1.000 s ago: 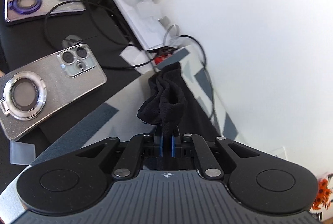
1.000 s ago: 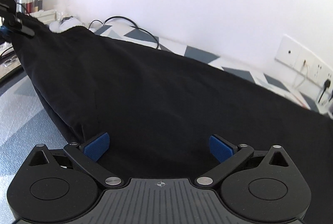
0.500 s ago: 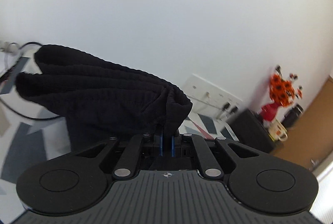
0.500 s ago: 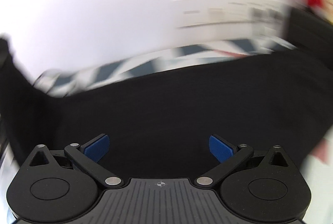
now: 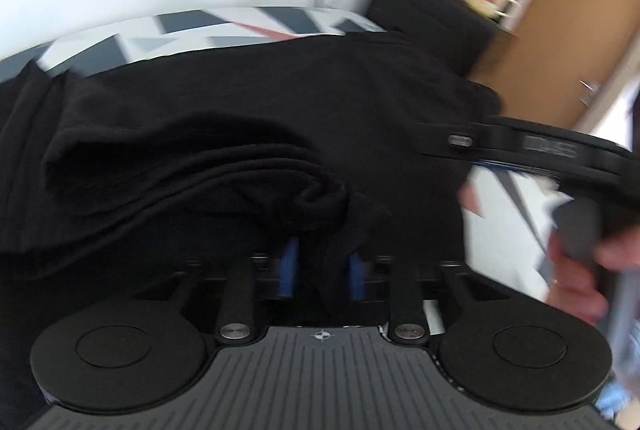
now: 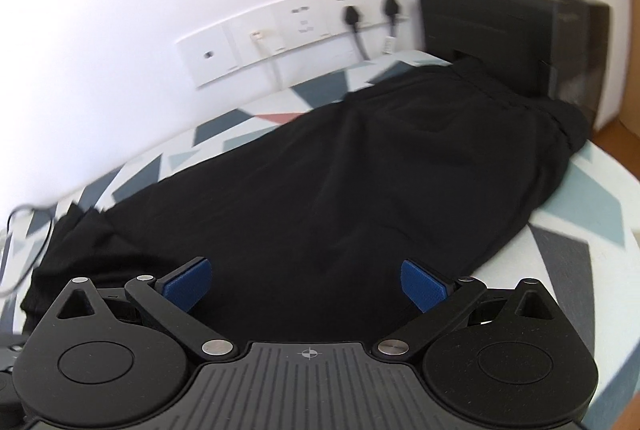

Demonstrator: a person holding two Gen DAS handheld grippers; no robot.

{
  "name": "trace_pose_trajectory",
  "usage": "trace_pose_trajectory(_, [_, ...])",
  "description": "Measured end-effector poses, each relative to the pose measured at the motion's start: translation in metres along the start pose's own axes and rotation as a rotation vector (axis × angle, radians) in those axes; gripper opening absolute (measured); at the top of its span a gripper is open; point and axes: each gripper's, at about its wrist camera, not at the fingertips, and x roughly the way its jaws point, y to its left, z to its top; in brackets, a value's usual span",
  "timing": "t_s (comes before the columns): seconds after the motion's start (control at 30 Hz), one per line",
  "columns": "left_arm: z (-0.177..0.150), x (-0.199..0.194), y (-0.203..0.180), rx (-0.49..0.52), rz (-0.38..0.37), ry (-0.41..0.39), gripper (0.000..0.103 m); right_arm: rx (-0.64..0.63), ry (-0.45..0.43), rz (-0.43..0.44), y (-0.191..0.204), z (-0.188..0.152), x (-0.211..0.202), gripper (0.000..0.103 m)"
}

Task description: Fold clothes

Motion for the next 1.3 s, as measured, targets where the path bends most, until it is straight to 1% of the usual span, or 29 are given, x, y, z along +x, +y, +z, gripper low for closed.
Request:
trace_pose_trajectory(0.03, [0.000,-0.012,0.004,0.003,-0.042,0.010,0.037,-0.032,-0.003,0.021,0.005,0.004,0.002,0.099])
trace_pose_trajectory(0.1, [0.000,-0.044,0.015,0.009,-0.109,-0.004,0.039,-0.102,-0.010,0.068,0.017,0.011,0.005,0.098])
trace_pose_trajectory(0.13, [-0.002,-0.060,0.022,0.012,-0.109,-0.025,0.040,-0.147,-0.018,0.102,0.026,0.014,0.007,0.098])
trace_pose_trajectory(0.2, [-0.007,-0.093,0.037,0.018,-0.110,-0.069,0.048,-0.241,-0.031,0.169,0.045,0.018,0.010,0.099])
trace_pose_trajectory(0.23, [-0.011,-0.107,0.045,0.015,-0.099,-0.088,0.054,-0.301,-0.034,0.203,0.057,0.018,0.014,0.100])
trace_pose_trajectory(0.27, [-0.017,-0.118,0.056,-0.003,-0.057,-0.099,0.057,-0.370,-0.038,0.237,0.070,0.016,0.018,0.102])
trace_pose_trajectory(0.3, [-0.023,-0.127,0.066,-0.026,-0.012,-0.106,0.058,-0.442,-0.040,0.267,0.082,0.014,0.022,0.102])
trace_pose_trajectory(0.4, [-0.044,-0.136,0.102,-0.141,0.144,-0.086,0.058,-0.696,-0.027,0.320,0.118,-0.002,0.037,0.102])
trace_pose_trajectory(0.43, [-0.051,-0.135,0.111,-0.175,0.183,-0.075,0.057,-0.774,-0.016,0.327,0.127,-0.008,0.044,0.102])
trace_pose_trajectory(0.53, [-0.067,-0.129,0.123,-0.211,0.248,-0.061,0.057,-0.955,0.020,0.335,0.148,-0.024,0.060,0.102])
trace_pose_trajectory(0.6, [-0.071,-0.122,0.124,-0.212,0.277,-0.049,0.057,-1.014,0.015,0.333,0.159,-0.032,0.064,0.101])
trace_pose_trajectory(0.63, [-0.074,-0.120,0.124,-0.207,0.284,-0.047,0.057,-1.000,0.016,0.339,0.162,-0.031,0.066,0.099])
trace_pose_trajectory(0.67, [-0.077,-0.117,0.123,-0.203,0.292,-0.044,0.057,-0.967,0.032,0.357,0.166,-0.029,0.067,0.087])
trace_pose_trajectory(0.7, [-0.077,-0.115,0.122,-0.199,0.299,-0.041,0.057,-0.933,0.048,0.375,0.169,-0.026,0.069,0.064])
trace_pose_trajectory(0.73, [-0.074,-0.112,0.121,-0.197,0.302,-0.036,0.057,-0.868,0.067,0.393,0.169,-0.020,0.072,0.052])
trace_pose_trajectory(0.77, [-0.072,-0.110,0.120,-0.195,0.302,-0.032,0.057,-0.771,0.088,0.412,0.166,-0.009,0.078,0.036])
trace_pose_trajectory(0.8, [-0.071,-0.109,0.120,-0.194,0.301,-0.028,0.057,-0.671,0.103,0.424,0.160,0.002,0.083,0.032])
trace_pose_trajectory(0.87, [-0.071,-0.111,0.123,-0.196,0.297,-0.021,0.057,-0.401,0.102,0.397,0.134,0.029,0.099,0.031])
trace_pose_trajectory(0.9, [-0.071,-0.112,0.124,-0.197,0.295,-0.018,0.057,-0.262,0.095,0.359,0.118,0.042,0.107,0.031])
trace_pose_trajectory(0.93, [-0.071,-0.112,0.125,-0.199,0.295,-0.014,0.057,-0.126,0.089,0.294,0.099,0.053,0.116,0.031])
trace_pose_trajectory(0.97, [-0.071,-0.112,0.126,-0.201,0.294,-0.012,0.057,-0.011,0.092,0.234,0.081,0.062,0.125,0.034])
trace_pose_trajectory(1.0, [-0.071,-0.111,0.126,-0.201,0.295,-0.010,0.057,0.079,0.099,0.192,0.066,0.068,0.131,0.039])
trace_pose_trajectory(1.03, [-0.071,-0.111,0.126,-0.201,0.295,-0.009,0.057,0.142,0.093,0.147,0.053,0.072,0.133,0.041])
trace_pose_trajectory(1.07, [-0.071,-0.110,0.126,-0.201,0.295,-0.007,0.057,0.177,0.079,0.100,0.043,0.075,0.133,0.048])
trace_pose_trajectory(1.1, [-0.071,-0.109,0.126,-0.201,0.296,-0.005,0.057,0.197,0.067,0.065,0.035,0.078,0.131,0.058])
trace_pose_trajectory(1.17, [-0.069,-0.107,0.126,-0.200,0.295,-0.005,0.057,0.192,0.051,0.048,0.023,0.079,0.123,0.062])
trace_pose_trajectory(1.3, [-0.066,-0.107,0.127,-0.200,0.282,-0.015,0.057,0.184,0.114,0.135,0.002,0.069,0.101,0.064])
